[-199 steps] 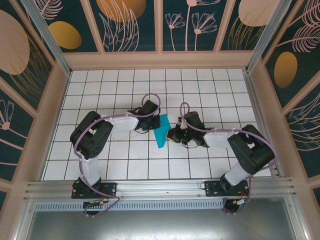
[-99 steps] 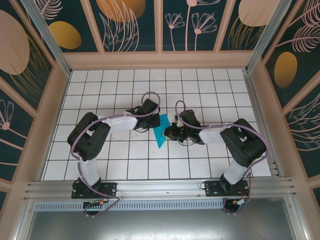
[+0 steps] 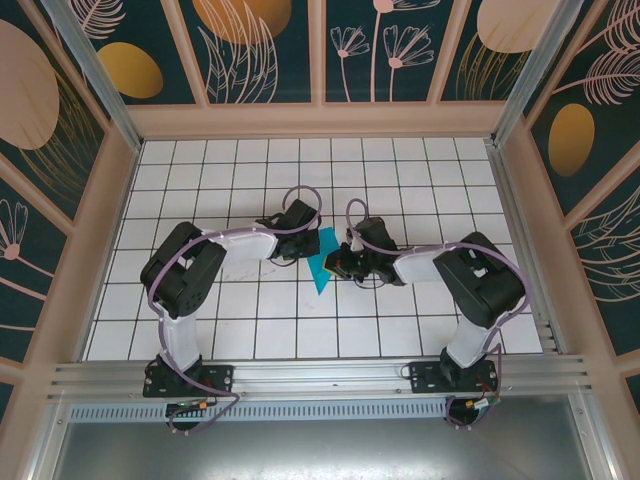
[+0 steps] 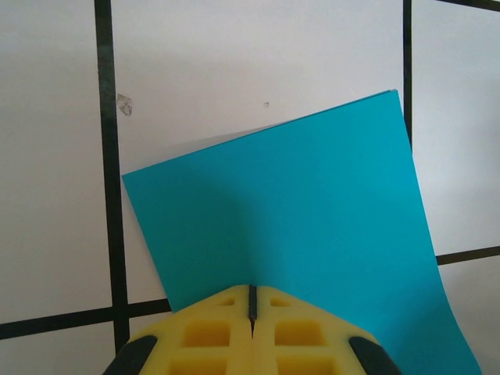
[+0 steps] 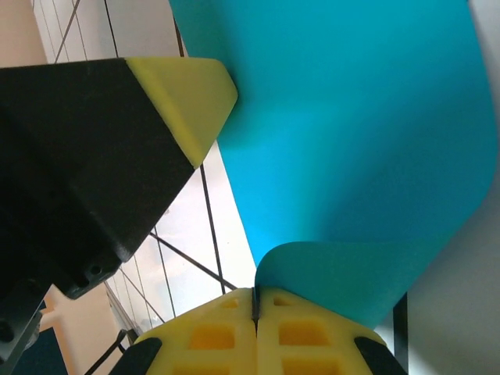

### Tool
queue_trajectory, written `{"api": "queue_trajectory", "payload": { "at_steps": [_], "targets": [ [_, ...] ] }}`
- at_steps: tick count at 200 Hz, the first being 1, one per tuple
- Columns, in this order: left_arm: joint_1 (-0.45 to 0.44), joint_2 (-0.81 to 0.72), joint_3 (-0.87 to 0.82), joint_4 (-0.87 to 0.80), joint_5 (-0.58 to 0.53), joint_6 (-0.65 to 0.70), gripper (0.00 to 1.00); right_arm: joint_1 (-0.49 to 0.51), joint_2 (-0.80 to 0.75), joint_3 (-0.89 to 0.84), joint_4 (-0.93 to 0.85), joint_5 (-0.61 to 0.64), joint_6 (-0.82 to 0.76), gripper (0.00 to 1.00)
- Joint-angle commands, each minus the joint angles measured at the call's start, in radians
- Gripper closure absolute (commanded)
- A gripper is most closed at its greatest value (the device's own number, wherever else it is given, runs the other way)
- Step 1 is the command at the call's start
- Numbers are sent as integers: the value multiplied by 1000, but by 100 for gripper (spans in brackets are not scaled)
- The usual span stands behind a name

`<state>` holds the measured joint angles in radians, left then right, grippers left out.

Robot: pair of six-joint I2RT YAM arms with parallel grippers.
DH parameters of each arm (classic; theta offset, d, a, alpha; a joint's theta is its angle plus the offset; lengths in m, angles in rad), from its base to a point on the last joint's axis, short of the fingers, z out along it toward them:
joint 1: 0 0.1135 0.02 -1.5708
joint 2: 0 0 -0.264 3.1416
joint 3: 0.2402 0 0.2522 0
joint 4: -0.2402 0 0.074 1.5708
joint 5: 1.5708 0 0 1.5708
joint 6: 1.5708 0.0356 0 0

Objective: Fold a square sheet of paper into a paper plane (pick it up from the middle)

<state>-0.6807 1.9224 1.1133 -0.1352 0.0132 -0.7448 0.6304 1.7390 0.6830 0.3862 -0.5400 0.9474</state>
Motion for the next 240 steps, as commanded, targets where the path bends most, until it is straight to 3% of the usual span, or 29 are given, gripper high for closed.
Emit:
{"api": "queue_trajectory", "payload": {
  "at_steps": [1, 240],
  "targets": [
    [-2, 35, 0, -41, -2, -6, 99, 9, 27, 31, 17, 5, -27, 98],
    [-2, 38, -7, -32, 19, 3, 99, 10, 84, 89, -72, -3, -94, 97]
  ]
}}
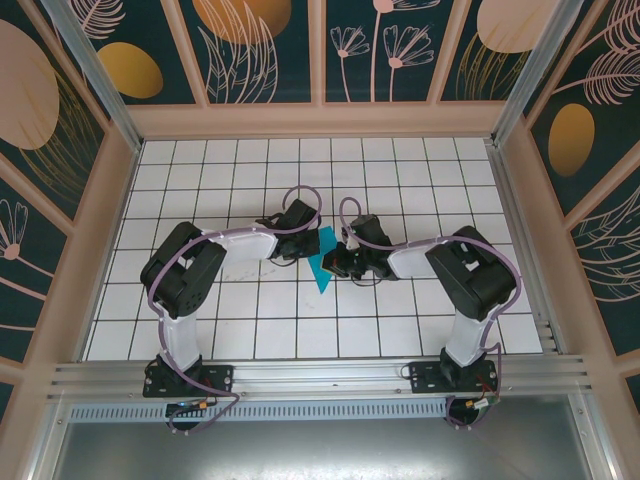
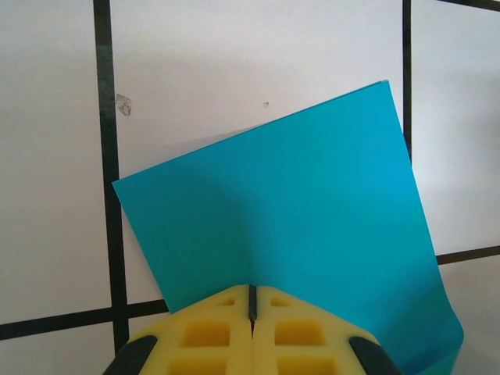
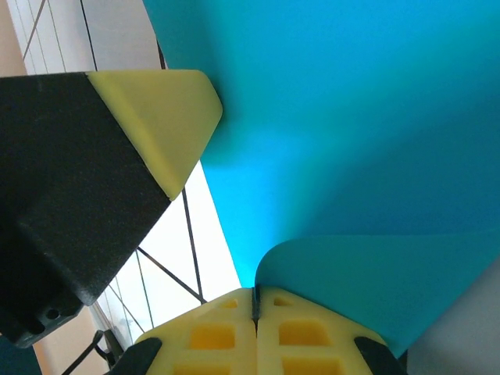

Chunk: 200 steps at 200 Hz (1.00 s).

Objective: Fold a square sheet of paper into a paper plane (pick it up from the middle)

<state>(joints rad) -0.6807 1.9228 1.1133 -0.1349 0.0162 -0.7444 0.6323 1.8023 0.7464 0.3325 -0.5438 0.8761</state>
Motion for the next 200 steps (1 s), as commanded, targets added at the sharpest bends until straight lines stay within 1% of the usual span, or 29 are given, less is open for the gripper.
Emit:
{"api": "queue_trajectory", "payload": {
  "at_steps": [1, 148, 200],
  "targets": [
    [-3, 38, -7, -32, 16, 3, 99, 9, 22, 26, -18, 1, -23, 97],
    [-2, 39, -13, -31, 23, 1, 99, 13, 46, 38, -27, -2, -48, 97],
    [-1, 40, -17, -26, 25, 3, 99, 13, 24, 31, -9, -1, -53, 97]
  ]
}}
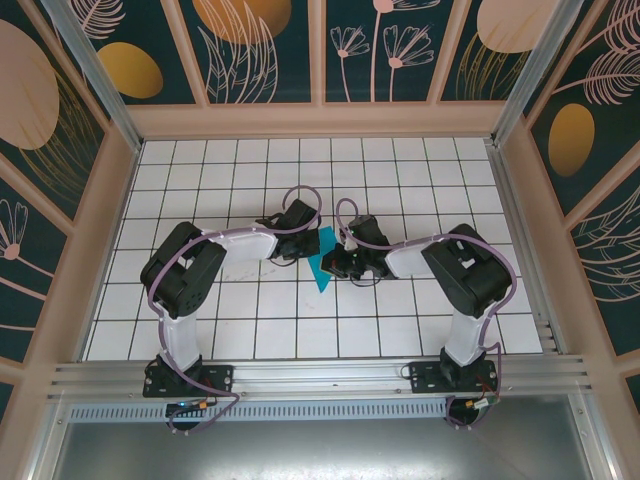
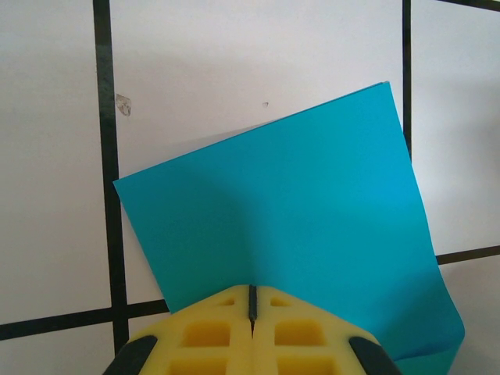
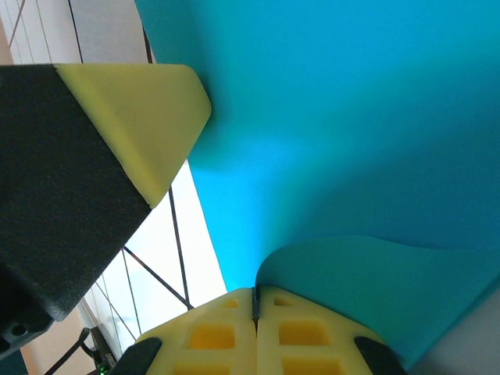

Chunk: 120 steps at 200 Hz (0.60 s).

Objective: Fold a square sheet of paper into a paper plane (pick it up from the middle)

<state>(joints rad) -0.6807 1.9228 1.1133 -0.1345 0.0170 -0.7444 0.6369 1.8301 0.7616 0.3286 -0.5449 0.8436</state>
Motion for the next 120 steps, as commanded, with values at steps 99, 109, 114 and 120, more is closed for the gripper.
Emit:
{"api": "queue_trajectory", "payload": {
  "at_steps": [99, 109, 114, 120],
  "targets": [
    [-2, 41, -21, -22, 28, 3, 100, 7, -28, -2, 29, 7, -24, 97],
    [-1, 42, -21, -22, 29, 2, 100, 6, -26, -2, 29, 8, -24, 97],
    [-2, 42, -21, -21, 29, 2, 100, 7, -24, -2, 30, 7, -24, 97],
    [-2, 42, -21, -20, 30, 3, 100, 7, -22, -2, 32, 5, -23, 97]
  ]
}}
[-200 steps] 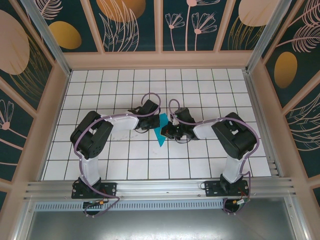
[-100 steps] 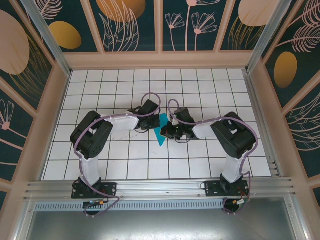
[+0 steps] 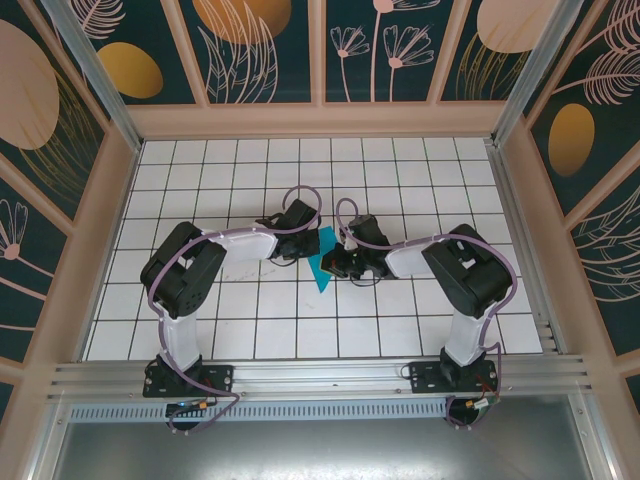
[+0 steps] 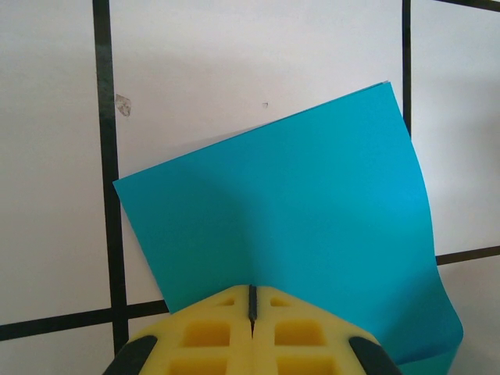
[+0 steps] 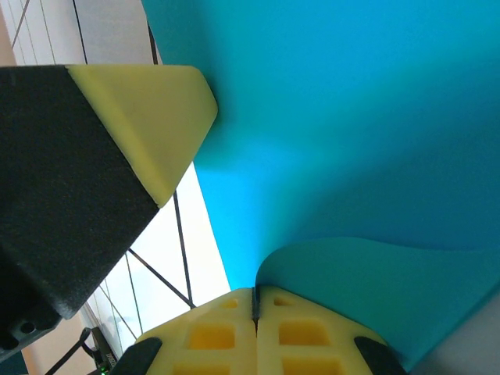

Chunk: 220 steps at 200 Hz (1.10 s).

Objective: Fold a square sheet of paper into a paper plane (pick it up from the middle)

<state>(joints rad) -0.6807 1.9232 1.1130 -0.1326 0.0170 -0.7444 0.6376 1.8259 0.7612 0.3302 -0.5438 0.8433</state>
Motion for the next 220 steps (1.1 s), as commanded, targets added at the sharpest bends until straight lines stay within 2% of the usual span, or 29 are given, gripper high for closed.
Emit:
{"api": "queue_trajectory", "payload": {
  "at_steps": [1, 220],
  "targets": [
    [-1, 42, -21, -22, 30, 2, 100, 7, -18, -2, 30, 2, -23, 97],
    [-1, 49, -16, -24, 37, 6, 100, 11, 20, 16, 47, -28, -59, 97]
  ]
}}
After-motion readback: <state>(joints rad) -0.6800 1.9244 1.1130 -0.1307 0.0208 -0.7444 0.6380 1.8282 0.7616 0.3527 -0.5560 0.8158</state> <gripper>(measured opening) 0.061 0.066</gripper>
